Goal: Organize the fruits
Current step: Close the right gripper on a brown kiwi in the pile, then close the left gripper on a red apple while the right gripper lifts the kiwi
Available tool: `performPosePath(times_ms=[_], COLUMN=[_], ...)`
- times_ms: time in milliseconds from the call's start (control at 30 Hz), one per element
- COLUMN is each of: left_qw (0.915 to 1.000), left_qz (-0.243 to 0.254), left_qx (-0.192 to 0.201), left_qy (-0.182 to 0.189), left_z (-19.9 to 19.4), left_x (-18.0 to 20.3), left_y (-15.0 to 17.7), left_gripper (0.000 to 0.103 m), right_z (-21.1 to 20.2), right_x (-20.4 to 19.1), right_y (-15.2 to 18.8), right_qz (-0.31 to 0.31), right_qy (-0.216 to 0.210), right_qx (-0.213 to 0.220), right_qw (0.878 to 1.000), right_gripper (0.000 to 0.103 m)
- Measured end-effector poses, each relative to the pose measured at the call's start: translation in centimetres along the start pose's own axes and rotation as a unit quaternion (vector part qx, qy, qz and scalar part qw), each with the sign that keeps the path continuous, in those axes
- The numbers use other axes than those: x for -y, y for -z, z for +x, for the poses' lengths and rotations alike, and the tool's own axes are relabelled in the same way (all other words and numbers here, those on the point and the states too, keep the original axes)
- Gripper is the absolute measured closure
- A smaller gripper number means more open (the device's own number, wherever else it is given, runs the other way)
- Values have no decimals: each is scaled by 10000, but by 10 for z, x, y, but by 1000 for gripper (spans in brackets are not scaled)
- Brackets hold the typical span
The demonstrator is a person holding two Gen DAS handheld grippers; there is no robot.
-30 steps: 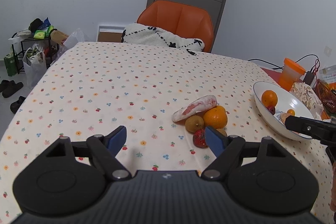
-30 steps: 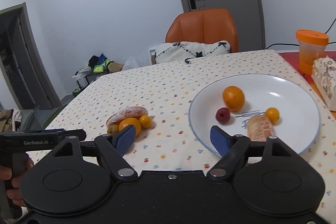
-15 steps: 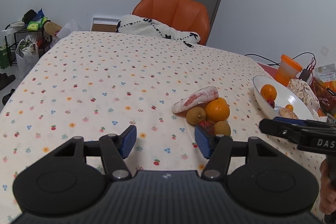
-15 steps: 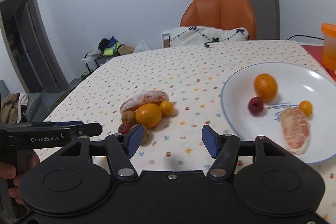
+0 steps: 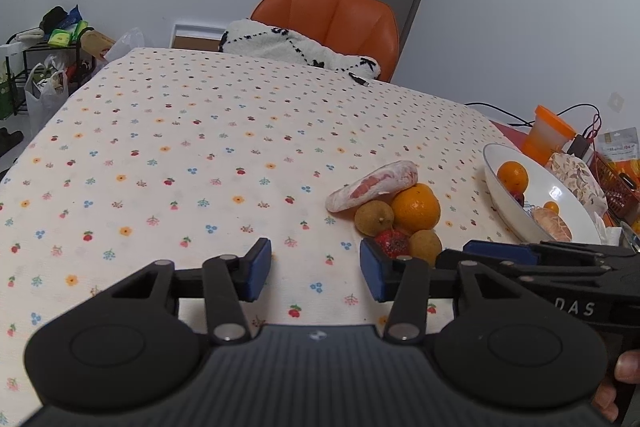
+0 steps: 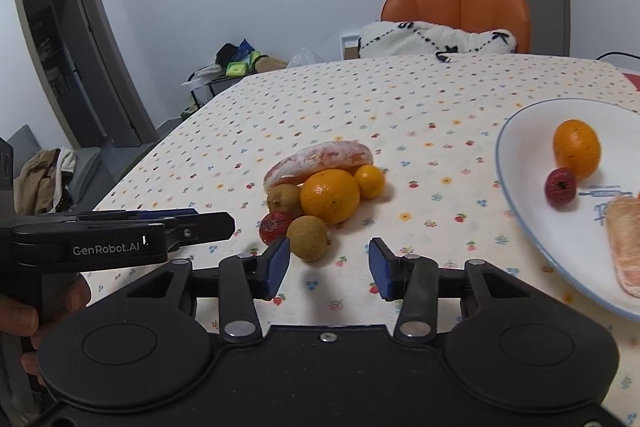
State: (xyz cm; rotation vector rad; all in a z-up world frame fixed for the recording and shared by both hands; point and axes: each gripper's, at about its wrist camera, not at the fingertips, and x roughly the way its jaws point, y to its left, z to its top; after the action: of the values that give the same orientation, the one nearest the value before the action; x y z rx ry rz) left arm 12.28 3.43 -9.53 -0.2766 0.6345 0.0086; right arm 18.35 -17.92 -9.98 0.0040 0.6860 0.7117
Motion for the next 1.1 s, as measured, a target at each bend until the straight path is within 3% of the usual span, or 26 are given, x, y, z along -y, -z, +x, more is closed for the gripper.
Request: performPosePath(times_ms=[200,300,900,1033,1067,1100], left_qw=[10000,9999,9985,9984,9986,9985], left_qz=[-14,-22,285,391,405,437], left_qx=[-15,-21,-87,-243,-193,-185], left_qy=[67,111,463,312,286,278], left_z=[1,0,10,22,22,22], left_x=[0,-1,33,42,44,45], left_y=[-1,-2,-3,0,1,1], left_gripper=[60,60,60,60,62,74], right_z=[10,13,-14,-21,-23,-26], right_x=[-3,-4,19,24,26,27], right_y=[-3,-3,2,3,3,3], right_qz=[-27,-32,299,390,401,419], right_qy=[-100,-180,99,154,168,180], right_qx=[-58,-70,134,196,219,240], right_qw=[9999,9998,9994,9989,9988,9987], right_gripper=[62,78,79,78,79,79])
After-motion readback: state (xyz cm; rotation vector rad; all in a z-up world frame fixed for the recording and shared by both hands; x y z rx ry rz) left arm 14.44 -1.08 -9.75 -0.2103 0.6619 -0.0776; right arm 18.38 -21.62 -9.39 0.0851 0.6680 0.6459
